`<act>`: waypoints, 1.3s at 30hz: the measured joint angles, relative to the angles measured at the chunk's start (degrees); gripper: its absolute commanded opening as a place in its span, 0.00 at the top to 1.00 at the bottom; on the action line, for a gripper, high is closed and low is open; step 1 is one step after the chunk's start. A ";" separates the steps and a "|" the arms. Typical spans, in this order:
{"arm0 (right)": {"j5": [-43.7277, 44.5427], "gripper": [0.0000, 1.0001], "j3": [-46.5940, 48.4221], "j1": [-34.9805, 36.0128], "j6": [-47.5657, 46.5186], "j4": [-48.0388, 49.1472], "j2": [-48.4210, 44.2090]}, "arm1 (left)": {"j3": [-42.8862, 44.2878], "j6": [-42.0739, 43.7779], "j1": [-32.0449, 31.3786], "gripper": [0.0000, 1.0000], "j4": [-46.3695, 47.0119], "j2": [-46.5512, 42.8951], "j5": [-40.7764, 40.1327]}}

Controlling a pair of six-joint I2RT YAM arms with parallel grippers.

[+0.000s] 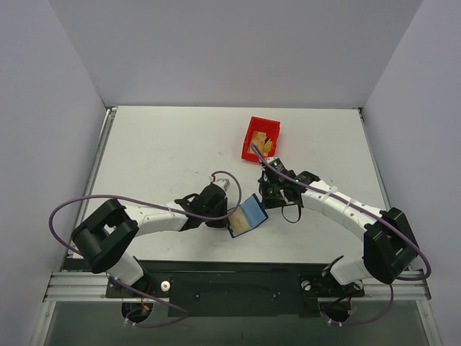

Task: Put the credit cards into the card holder
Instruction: Close the card holder at the center of the board.

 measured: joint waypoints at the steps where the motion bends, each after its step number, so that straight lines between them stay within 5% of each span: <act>1: -1.90 1.00 0.00 -0.02 0.00 0.37 -0.20 | 0.04 0.02 0.00 1.00 -0.04 0.02 0.00; 15: -27.63 1.00 -1.99 2.56 3.54 13.55 0.70 | -2.16 -2.29 1.05 1.00 2.25 -1.14 0.61; 30: -36.00 1.00 -7.34 4.57 11.04 28.26 10.78 | -8.52 -3.93 5.11 1.00 -4.72 -19.08 -4.68; 32: -36.17 0.96 -7.37 4.98 11.37 29.55 12.33 | -8.52 -3.96 5.55 1.00 -5.44 -20.09 -5.11; 39: -37.51 0.55 -7.30 6.43 12.31 31.12 16.17 | -8.52 -3.89 6.62 1.00 -7.37 -20.65 -5.68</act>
